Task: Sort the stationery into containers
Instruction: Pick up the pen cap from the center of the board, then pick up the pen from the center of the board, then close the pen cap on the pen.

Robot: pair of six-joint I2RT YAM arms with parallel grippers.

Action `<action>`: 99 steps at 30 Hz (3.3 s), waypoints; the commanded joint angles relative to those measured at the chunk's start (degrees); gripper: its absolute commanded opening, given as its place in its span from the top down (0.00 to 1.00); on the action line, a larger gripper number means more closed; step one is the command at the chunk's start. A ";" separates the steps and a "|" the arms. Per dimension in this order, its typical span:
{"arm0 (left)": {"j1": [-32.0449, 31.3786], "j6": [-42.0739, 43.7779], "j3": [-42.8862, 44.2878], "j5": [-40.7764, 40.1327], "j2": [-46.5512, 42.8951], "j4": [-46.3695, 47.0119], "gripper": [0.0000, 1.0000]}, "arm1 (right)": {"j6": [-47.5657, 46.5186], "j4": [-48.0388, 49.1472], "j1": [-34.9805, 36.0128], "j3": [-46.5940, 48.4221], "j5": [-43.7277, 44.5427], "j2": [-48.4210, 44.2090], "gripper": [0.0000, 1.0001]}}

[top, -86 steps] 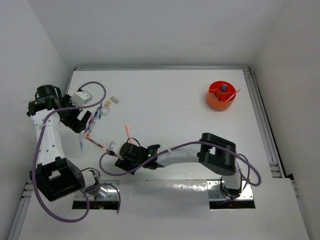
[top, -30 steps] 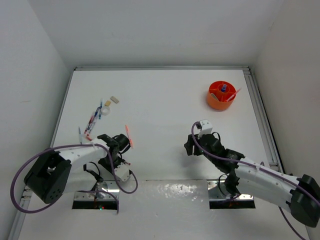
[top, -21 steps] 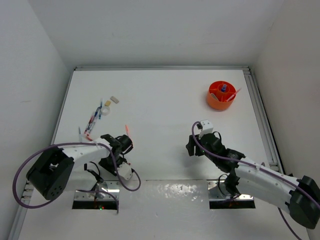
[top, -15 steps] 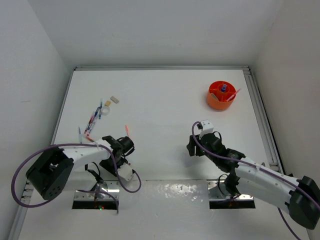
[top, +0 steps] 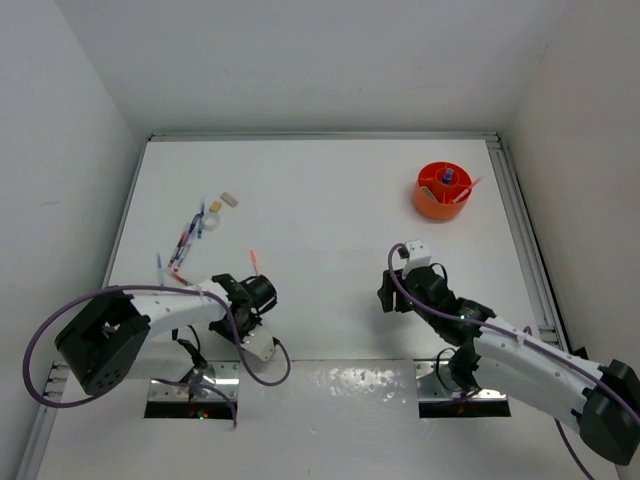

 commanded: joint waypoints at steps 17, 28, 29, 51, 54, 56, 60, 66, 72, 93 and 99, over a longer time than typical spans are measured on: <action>-1.24 -9.65 4.30 14.85 1.32 3.34 1.00 | -2.28 -1.56 -1.45 3.78 -1.12 1.95 0.38; 17.38 -33.68 34.61 28.80 -4.03 -6.35 1.00 | -1.76 -1.74 -1.36 30.56 -4.90 26.28 0.41; 21.84 -36.43 35.33 30.04 -4.73 -5.65 1.00 | -0.97 -2.18 -0.75 33.11 -5.08 29.00 0.42; 63.98 -77.94 31.12 22.60 -13.35 16.59 1.00 | -2.46 -20.29 16.57 98.44 -4.47 88.52 0.43; 63.89 -78.39 31.56 20.13 -13.79 17.39 1.00 | -1.23 -20.64 17.00 98.53 -1.66 90.28 0.45; 63.98 -78.47 32.00 20.04 -13.88 17.56 1.00 | -1.05 -20.55 17.36 98.18 -1.83 90.90 0.46; 63.98 -78.47 32.79 20.82 -13.88 18.00 1.00 | -1.32 -21.69 18.41 98.18 -0.95 93.97 0.46; 64.07 -78.56 33.05 22.67 -13.71 18.18 1.00 | 1.05 -22.92 17.89 98.27 -1.30 96.09 0.53; 63.98 -78.47 34.98 28.11 -13.18 18.09 1.00 | 6.51 -24.34 15.25 96.96 -3.41 95.48 0.78; 48.87 -105.44 37.00 65.03 -13.53 60.88 1.00 | -19.15 5.47 -6.02 49.84 -38.83 34.07 1.00; 40.35 -112.57 35.95 67.23 -10.63 73.54 1.00 | -23.20 3.70 -4.88 46.86 -35.23 25.27 1.00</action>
